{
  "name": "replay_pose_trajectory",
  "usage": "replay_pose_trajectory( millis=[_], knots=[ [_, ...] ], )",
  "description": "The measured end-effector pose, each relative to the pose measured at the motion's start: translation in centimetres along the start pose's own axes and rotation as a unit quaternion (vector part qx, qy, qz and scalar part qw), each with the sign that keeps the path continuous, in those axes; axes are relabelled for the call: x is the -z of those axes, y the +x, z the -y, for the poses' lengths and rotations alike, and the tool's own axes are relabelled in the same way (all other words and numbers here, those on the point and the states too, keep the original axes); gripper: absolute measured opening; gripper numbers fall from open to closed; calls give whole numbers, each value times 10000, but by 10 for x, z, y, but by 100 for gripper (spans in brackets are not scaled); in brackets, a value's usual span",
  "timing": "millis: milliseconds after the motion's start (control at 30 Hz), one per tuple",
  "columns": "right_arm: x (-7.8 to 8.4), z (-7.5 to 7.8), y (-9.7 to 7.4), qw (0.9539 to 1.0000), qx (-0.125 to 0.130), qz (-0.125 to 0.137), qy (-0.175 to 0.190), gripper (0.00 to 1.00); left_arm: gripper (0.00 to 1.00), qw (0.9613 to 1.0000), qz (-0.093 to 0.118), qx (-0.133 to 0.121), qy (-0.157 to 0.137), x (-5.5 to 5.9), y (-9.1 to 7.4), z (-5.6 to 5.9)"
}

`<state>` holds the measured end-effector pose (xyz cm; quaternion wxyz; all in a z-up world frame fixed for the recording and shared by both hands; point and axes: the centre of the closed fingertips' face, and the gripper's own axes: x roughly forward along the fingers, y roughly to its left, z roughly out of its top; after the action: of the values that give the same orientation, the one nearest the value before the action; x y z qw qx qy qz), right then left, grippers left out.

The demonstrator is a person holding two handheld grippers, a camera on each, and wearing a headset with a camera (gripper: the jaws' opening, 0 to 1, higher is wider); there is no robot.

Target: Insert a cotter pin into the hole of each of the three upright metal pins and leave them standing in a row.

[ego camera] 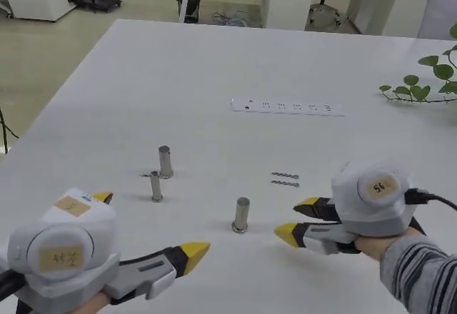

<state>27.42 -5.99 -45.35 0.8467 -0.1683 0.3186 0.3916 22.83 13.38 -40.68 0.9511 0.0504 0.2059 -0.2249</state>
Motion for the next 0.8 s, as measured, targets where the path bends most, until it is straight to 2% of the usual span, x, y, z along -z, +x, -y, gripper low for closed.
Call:
replay_pose_trajectory(
  millis=[167, 333, 533, 667, 800],
  knots=[
    [-2, 21, -1, 9995, -123, -194, -230, 28, 95, 10000, 8, -30, 33, 0, -1, 1],
    [-4, 34, 4, 9981, -258, -410, -368, 24, 94, 10000, 16, -70, 40, 0, -1, -1],
    [-2, 48, 18, 9936, -349, -766, -748, 19, 93, 9999, -43, -101, 57, 4, -1, -2],
    [0, 59, 30, 9907, -354, -1002, -845, 17, 92, 9999, -46, -81, 132, 5, 0, -1],
    [1, 66, 39, 9889, -390, -1117, -895, 16, 92, 9998, -72, -88, 142, 6, 1, -2]
  ],
)
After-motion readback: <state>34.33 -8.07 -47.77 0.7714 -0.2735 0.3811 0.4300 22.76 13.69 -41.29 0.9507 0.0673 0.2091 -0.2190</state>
